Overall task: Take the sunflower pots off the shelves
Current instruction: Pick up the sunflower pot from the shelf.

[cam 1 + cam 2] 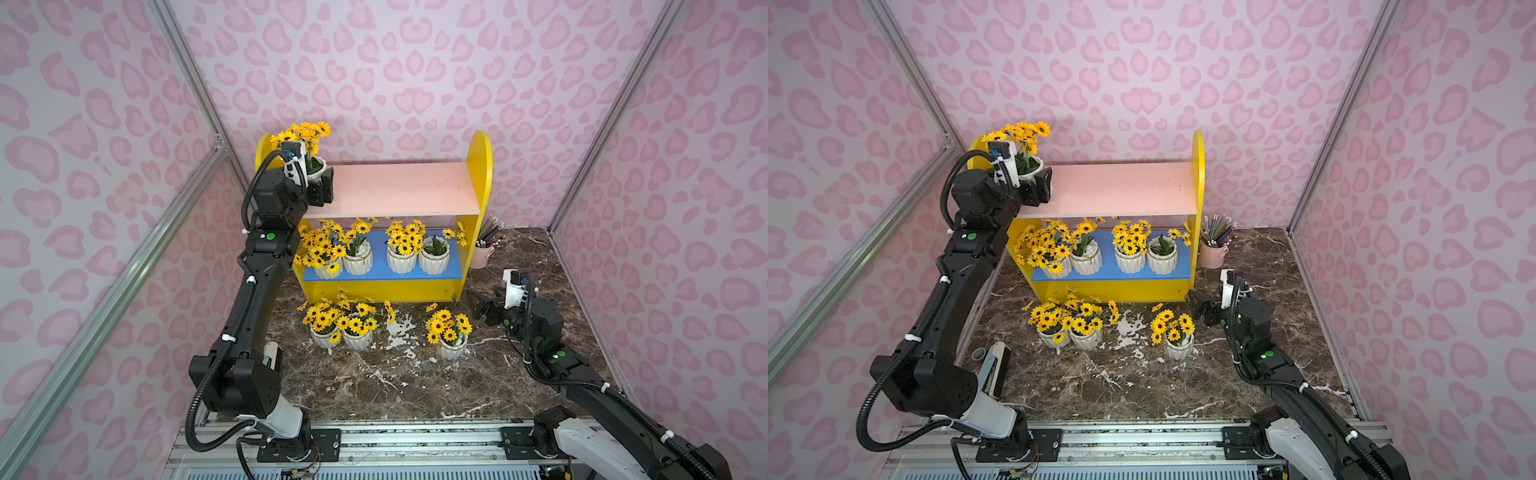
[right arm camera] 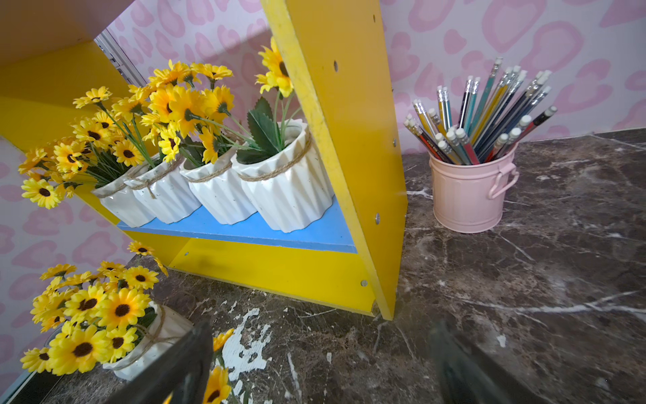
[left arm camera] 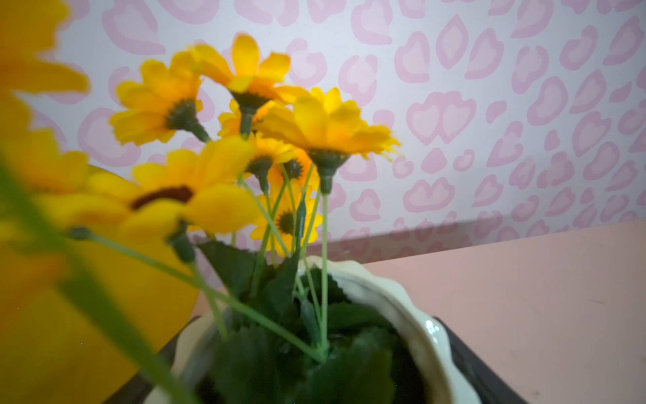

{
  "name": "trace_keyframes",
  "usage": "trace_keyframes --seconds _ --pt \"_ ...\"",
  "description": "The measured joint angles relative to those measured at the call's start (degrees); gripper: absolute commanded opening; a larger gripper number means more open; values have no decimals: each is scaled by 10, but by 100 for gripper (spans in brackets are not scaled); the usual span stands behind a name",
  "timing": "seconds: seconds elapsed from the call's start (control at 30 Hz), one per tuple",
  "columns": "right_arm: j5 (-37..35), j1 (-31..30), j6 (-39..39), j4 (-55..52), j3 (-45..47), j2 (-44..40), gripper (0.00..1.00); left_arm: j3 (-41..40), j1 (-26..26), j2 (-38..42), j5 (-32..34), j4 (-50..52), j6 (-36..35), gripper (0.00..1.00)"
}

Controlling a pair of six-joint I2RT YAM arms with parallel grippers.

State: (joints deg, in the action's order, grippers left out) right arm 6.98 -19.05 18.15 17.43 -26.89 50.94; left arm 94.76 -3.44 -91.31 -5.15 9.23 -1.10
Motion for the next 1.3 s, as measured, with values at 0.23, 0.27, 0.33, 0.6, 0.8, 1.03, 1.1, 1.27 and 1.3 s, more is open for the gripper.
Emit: trace_keyframes --seconds 0.23,0.27,0.33,0.6,0.8,1.03,1.1,1.27,1.3 --pt "-2 0 0 0 0 -7 98 -7 0 2 -6 -10 -1 9" --pt "-2 0 0 0 0 -8 99 -7 0 2 -7 -10 -1 4" --pt "-3 0 0 1 1 -10 98 -7 0 2 -9 -10 -1 4" --pt "-9 0 0 3 4 -10 98 8 1 2 -48 11 1 3" --pt "-14 0 0 3 4 -14 98 26 -2 6 -86 27 12 3" --pt "-18 0 0 3 5 -16 98 18 -30 27 -100 30 14 4" --pt "-19 0 0 3 5 -18 98 0 -50 47 -103 30 13 4" --pt "-24 1 0 2 5 -27 98 -49 -103 105 -107 28 2 4" --pt "-26 1 0 2 5 -29 98 -58 -113 116 -108 28 0 3"
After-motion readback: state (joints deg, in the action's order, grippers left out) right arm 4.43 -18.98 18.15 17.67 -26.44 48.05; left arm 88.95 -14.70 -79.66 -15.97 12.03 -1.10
